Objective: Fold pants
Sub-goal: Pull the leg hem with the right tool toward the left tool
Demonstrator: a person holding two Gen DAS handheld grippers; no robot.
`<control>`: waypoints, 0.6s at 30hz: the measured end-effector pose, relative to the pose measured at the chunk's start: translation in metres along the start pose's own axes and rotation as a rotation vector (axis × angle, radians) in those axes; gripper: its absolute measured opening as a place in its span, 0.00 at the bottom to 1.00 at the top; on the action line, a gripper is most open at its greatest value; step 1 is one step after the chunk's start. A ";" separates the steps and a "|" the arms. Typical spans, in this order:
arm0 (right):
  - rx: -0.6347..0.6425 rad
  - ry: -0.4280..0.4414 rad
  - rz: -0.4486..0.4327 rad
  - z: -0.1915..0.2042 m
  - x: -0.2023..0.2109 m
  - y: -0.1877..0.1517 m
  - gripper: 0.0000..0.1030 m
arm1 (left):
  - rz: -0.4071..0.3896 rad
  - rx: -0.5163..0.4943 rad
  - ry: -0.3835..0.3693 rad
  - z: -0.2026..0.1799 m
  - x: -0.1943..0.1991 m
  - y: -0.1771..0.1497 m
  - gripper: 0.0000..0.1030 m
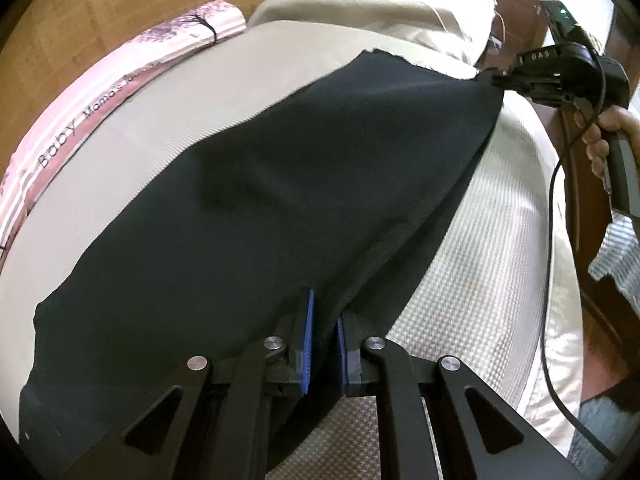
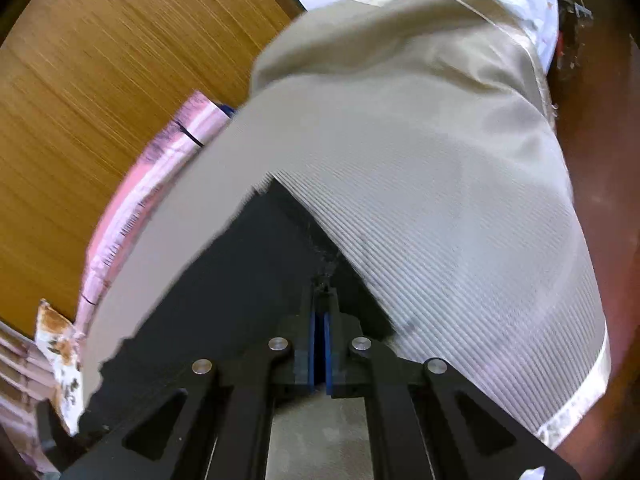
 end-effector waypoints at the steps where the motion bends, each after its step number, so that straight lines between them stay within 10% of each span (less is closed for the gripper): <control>1: -0.013 -0.019 0.017 -0.008 -0.005 -0.005 0.03 | -0.003 -0.014 -0.001 -0.002 0.001 -0.001 0.11; 9: -0.036 -0.014 0.047 -0.013 -0.003 0.003 0.13 | 0.006 -0.076 -0.051 -0.008 0.008 -0.012 0.10; 18: 0.171 0.115 0.080 0.043 -0.019 0.065 0.22 | -0.077 0.100 -0.161 0.034 0.042 0.004 0.20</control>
Point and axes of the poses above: each gripper's, at about its wrist camera, not at the fingertips, and x roughly against the way its jaws point, z to its left, y to its top, the point moved 3 cm from there along -x, roughly the way its jaws point, and after that the axes turned 3 degrees about -x, right-handed, at the moved point
